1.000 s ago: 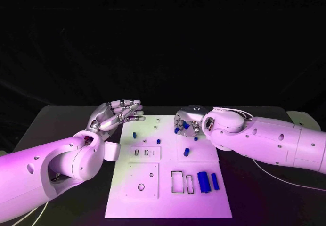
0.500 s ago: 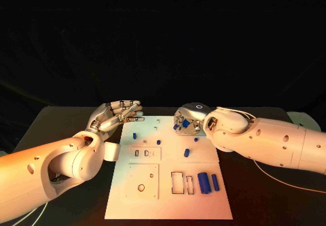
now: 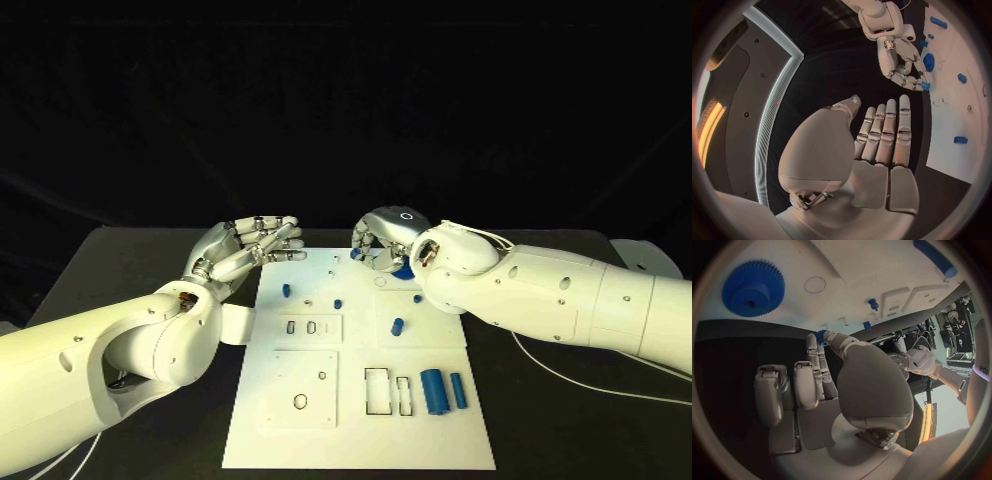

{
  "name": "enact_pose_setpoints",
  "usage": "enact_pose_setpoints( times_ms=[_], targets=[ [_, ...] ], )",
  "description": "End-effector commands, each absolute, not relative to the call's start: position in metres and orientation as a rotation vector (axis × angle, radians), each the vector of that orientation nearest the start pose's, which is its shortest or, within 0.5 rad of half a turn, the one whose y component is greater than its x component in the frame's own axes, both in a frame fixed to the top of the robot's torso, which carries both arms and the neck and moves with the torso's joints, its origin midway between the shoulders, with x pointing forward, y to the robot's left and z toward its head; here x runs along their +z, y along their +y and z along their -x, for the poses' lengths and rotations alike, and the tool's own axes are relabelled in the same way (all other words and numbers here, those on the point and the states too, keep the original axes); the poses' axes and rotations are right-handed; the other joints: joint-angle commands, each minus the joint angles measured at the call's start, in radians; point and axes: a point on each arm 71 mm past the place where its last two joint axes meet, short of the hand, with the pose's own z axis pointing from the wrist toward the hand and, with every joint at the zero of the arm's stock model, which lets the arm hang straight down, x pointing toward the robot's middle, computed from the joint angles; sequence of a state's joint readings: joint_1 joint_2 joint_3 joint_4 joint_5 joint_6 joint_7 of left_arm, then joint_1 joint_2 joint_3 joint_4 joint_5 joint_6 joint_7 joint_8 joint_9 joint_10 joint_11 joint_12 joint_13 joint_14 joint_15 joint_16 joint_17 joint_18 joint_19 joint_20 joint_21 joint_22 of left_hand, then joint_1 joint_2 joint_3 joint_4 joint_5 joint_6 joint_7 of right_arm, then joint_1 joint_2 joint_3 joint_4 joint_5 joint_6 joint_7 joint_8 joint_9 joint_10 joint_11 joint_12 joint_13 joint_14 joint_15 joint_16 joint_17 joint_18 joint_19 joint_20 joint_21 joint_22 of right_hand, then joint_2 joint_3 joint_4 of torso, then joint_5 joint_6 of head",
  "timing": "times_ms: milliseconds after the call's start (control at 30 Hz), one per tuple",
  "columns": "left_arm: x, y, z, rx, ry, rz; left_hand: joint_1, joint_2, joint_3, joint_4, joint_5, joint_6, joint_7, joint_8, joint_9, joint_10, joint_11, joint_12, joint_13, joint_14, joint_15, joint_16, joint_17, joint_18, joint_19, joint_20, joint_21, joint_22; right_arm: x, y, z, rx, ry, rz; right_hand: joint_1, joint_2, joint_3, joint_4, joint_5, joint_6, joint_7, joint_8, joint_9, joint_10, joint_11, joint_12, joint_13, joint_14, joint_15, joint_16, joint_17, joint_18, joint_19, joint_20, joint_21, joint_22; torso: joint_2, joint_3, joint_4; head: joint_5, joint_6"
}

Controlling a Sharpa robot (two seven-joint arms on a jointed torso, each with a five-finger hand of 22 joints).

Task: Assemble the parts on the task board

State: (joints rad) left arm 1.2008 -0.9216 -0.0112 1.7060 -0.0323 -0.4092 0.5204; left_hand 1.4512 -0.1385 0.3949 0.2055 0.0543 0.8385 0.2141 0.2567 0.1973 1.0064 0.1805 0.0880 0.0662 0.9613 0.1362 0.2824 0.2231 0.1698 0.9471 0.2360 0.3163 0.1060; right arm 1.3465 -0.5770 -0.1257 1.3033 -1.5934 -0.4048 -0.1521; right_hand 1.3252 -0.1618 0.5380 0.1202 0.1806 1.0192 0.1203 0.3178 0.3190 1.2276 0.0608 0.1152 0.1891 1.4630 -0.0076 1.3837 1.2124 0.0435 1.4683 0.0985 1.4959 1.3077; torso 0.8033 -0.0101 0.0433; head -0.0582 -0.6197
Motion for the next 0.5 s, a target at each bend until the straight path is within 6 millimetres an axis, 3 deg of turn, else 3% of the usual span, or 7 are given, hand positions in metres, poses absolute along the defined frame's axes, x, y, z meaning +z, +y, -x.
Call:
enact_pose_setpoints(
  times_ms=[33, 267, 367, 500],
  targets=[
    [-0.142, 0.196, -0.458, -1.660, 1.279, 0.985, -0.004, -0.006, 0.006, -0.001, 0.000, 0.002, 0.022, -0.004, -0.001, 0.002, 0.003, -0.007, -0.001, -0.001, 0.002, -0.006, 0.002, 0.013, 0.005, -0.001, 0.006, 0.001, -0.142, -0.120, -0.536, 0.554, 1.437, 0.313, -0.007, -0.005, -0.001, 0.000, -0.003, -0.006, 0.001, 0.014, 0.038, 0.001, 0.001, -0.001, 0.003, 0.042, -0.007, 0.005, -0.001, -0.015, 0.034, -0.007, 0.001, 0.139, 0.002, -0.0002, 0.0026, 0.000, 0.002],
    [-0.143, 0.196, -0.459, -1.659, 1.281, 0.987, -0.004, -0.006, 0.006, -0.001, 0.000, 0.002, 0.022, -0.004, -0.001, 0.002, 0.003, -0.007, -0.001, -0.001, 0.002, -0.006, 0.002, 0.013, 0.005, -0.001, 0.006, 0.001, -0.145, -0.112, -0.540, 0.552, 1.445, 0.320, -0.007, -0.007, -0.001, -0.002, -0.010, -0.008, 0.001, 0.015, 0.041, -0.001, 0.001, -0.002, 0.004, 0.042, -0.007, 0.005, -0.001, -0.015, 0.033, -0.006, 0.001, 0.139, 0.003, -0.0032, 0.0055, -0.003, 0.004],
    [-0.143, 0.196, -0.458, -1.659, 1.282, 0.987, -0.004, -0.006, 0.006, -0.001, 0.000, 0.002, 0.022, -0.004, -0.001, 0.002, 0.003, -0.007, -0.001, -0.001, 0.002, -0.006, 0.002, 0.013, 0.005, -0.001, 0.006, 0.001, -0.146, -0.109, -0.540, 0.553, 1.446, 0.323, -0.007, -0.008, -0.002, -0.002, -0.012, -0.008, 0.001, 0.015, 0.041, -0.001, 0.001, -0.002, 0.004, 0.042, -0.007, 0.005, -0.001, -0.015, 0.034, -0.006, 0.002, 0.141, 0.005, -0.0015, 0.0022, 0.000, 0.005],
    [-0.143, 0.196, -0.459, -1.658, 1.282, 0.987, -0.004, -0.006, 0.006, -0.001, 0.000, 0.002, 0.022, -0.004, -0.001, 0.002, 0.003, -0.007, -0.001, -0.001, 0.002, -0.006, 0.002, 0.013, 0.005, -0.001, 0.006, 0.001, -0.147, -0.106, -0.541, 0.552, 1.450, 0.325, -0.010, -0.010, -0.003, -0.001, -0.014, -0.010, 0.002, 0.015, 0.043, -0.002, 0.002, -0.003, 0.005, 0.042, -0.006, 0.005, -0.002, -0.015, 0.033, -0.006, 0.001, 0.139, 0.007, -0.0021, 0.0030, -0.002, 0.003]
  ],
)
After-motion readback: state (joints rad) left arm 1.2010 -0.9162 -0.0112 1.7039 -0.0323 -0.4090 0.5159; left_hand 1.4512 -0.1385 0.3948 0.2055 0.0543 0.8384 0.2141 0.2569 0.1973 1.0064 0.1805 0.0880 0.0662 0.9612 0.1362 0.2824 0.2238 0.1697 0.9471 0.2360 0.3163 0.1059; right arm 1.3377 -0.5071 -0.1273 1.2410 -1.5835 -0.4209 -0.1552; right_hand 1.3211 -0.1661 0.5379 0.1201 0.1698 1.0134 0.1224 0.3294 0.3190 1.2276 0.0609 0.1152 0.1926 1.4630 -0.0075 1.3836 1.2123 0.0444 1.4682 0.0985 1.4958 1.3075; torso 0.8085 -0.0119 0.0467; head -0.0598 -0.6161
